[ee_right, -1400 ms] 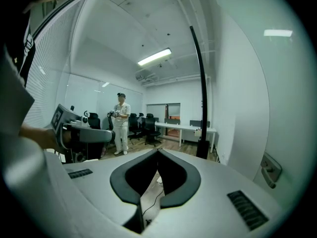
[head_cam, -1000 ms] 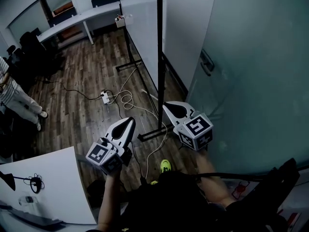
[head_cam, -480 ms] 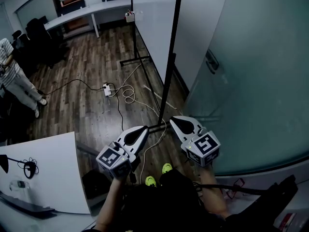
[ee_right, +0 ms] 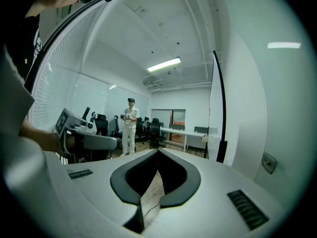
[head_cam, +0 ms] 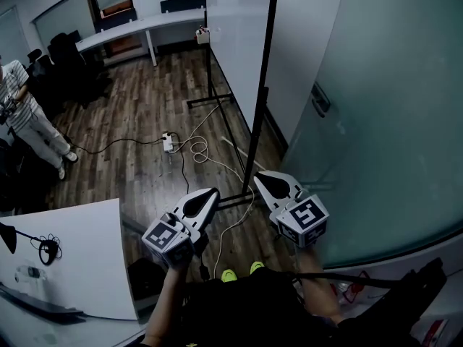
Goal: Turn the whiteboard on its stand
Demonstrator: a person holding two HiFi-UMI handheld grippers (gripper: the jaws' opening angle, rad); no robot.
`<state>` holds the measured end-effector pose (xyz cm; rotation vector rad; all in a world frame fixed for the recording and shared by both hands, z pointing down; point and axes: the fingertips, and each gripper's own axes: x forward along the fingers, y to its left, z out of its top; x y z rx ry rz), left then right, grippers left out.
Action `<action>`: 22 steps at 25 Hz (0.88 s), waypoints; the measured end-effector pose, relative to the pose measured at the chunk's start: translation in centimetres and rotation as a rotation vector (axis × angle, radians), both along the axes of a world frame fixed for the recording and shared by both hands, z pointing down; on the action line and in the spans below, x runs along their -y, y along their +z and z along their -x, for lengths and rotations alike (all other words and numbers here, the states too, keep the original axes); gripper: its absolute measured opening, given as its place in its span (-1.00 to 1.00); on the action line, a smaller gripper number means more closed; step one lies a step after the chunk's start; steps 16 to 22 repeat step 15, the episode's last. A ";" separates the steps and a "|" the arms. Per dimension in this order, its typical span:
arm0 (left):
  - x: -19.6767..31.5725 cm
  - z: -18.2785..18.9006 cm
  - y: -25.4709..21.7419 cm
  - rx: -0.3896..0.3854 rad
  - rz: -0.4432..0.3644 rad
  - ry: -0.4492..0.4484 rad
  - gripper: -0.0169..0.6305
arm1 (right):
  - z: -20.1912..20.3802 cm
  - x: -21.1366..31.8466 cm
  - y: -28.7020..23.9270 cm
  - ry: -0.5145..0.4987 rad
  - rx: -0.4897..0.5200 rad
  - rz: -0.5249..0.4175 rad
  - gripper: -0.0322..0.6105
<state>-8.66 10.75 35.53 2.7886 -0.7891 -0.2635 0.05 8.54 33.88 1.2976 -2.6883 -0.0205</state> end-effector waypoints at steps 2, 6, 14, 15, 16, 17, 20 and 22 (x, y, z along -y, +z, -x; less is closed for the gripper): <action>-0.1 0.1 0.2 0.006 0.005 -0.005 -0.97 | -0.1 -0.2 0.1 0.003 0.006 0.004 -0.91; -0.4 -0.2 0.2 0.006 0.005 -0.003 -0.97 | -0.6 -0.3 0.0 0.004 0.018 0.007 -0.91; -1.4 0.5 0.5 0.007 0.004 -0.004 -0.97 | -0.4 -0.9 0.6 0.005 0.010 0.003 -0.91; -1.5 0.6 0.6 0.007 0.004 -0.006 -0.97 | -0.3 -0.9 0.6 0.008 0.013 0.003 -0.91; -1.5 0.6 0.6 0.007 0.004 -0.006 -0.97 | -0.3 -0.9 0.6 0.008 0.013 0.003 -0.91; -1.5 0.6 0.6 0.007 0.004 -0.006 -0.97 | -0.3 -0.9 0.6 0.008 0.013 0.003 -0.91; -1.5 0.6 0.6 0.007 0.004 -0.006 -0.97 | -0.3 -0.9 0.6 0.008 0.013 0.003 -0.91; -1.5 0.6 0.6 0.007 0.004 -0.006 -0.97 | -0.3 -0.9 0.6 0.008 0.013 0.003 -0.91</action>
